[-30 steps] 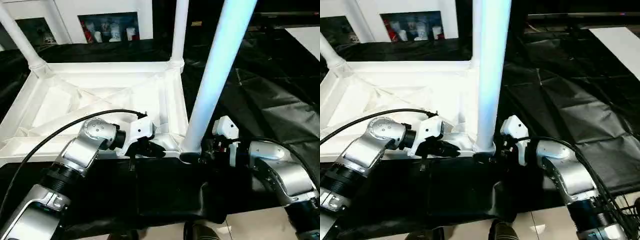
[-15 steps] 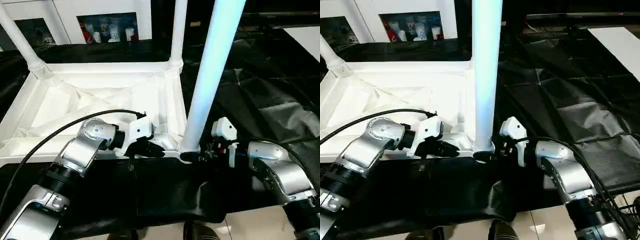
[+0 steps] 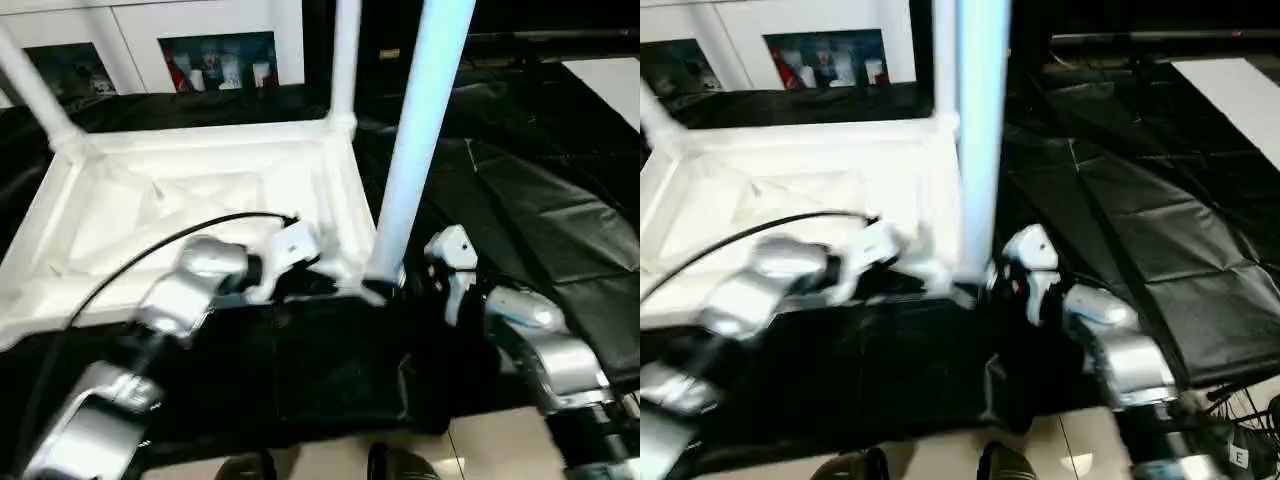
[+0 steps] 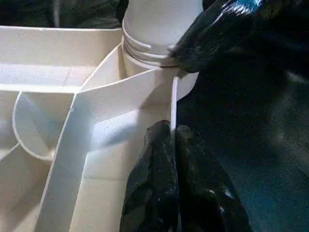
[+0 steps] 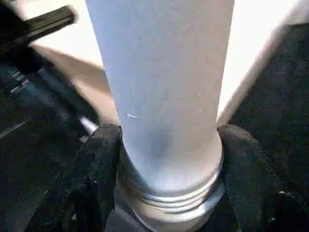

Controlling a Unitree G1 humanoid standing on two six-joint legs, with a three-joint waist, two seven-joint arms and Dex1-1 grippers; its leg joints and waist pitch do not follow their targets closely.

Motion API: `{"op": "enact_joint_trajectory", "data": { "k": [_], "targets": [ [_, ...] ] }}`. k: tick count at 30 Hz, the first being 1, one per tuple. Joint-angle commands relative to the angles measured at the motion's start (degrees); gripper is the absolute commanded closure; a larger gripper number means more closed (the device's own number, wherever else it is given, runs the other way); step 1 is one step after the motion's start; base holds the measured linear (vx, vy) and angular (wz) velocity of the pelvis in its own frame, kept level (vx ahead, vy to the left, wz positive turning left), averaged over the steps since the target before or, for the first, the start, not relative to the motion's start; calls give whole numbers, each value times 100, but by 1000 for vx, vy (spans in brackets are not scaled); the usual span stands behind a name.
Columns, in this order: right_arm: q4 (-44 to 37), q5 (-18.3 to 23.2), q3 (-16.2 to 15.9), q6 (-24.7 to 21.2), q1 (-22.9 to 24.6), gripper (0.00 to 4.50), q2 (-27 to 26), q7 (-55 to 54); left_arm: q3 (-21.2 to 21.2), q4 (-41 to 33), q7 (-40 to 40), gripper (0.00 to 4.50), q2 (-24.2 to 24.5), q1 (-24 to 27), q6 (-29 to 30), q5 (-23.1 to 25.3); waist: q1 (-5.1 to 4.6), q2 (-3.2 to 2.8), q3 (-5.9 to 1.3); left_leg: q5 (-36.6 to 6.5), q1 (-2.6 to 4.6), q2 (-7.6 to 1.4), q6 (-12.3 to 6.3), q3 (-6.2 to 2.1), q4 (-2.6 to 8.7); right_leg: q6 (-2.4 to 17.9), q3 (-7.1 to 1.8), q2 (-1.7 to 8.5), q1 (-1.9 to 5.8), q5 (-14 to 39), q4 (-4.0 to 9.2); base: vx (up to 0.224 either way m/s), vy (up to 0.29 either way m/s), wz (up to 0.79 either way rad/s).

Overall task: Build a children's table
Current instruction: Rotate leg to tighten

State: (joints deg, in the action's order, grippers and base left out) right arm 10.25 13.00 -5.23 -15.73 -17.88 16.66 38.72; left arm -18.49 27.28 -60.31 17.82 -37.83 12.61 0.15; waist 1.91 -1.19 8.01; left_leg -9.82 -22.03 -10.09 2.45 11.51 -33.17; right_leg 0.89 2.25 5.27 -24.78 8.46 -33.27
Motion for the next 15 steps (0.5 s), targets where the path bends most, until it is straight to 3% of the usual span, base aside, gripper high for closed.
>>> {"op": "enact_joint_trajectory", "data": {
  "k": [1, 3, 5, 8, 12, 14, 15],
  "targets": [
    [70, 88, 66, -165, -54, 178, -574, -744, -129, 500, 635, 450, -395, -118, -72, 192, -11, 26, -393, -1711, 133, -218, -161, -128, 437, 962, -179, 249, 245, 2569, 499, 0, 0, 0],
    [186, -3, 231, -299, -153, 178, -878, -1391, -150, 709, 843, 450, -591, -240, -242, 249, -6, 36, -394, -1740, 117, -217, -134, -154, 454, 892, -167, 262, 266, 2657, 508, 0, 0, 0],
    [283, 17, 425, -328, -228, 178, -1129, -1846, -187, 896, 1028, 450, -741, -353, -413, 335, -17, 21, -387, -1858, 141, -210, -90, -159, 465, 813, -163, 259, 223, 2809, 538, 0, 0, 0],
    [417, -182, 460, -286, -307, 178, -1253, -2260, -255, 1112, 1145, 450, -855, -455, -611, 478, -20, 21, -380, -1985, 136, -205, -66, -170, 481, 669, -156, 264, 219, 2938, 573, 0, 0, 0],
    [359, -304, 397, -265, -253, 178, -1359, -2342, -289, 1185, 1074, 450, -880, -480, -696, 523, -12, 7, -389, -1978, 123, -212, -92, -171, 492, 692, -166, 271, 220, 2768, 559, 0, 0, 0],
    [228, -303, 433, -300, -189, 108, -1438, -2371, -271, 1277, 991, 450, -859, -491, -805, 535, -14, 14, -384, -1977, 115, -215, -107, -165, 496, 734, -171, 267, 218, 2658, 551, 0, 0, 0],
    [195, -274, 473, -318, -179, 108, -1470, -2395, -267, 1308, 976, 450, -855, -495, -841, 542, -10, 6, -386, -1965, 115, -211, -120, -162, 496, 751, -175, 266, 216, 2612, 550, 0, 0, 0]
  ]
}}
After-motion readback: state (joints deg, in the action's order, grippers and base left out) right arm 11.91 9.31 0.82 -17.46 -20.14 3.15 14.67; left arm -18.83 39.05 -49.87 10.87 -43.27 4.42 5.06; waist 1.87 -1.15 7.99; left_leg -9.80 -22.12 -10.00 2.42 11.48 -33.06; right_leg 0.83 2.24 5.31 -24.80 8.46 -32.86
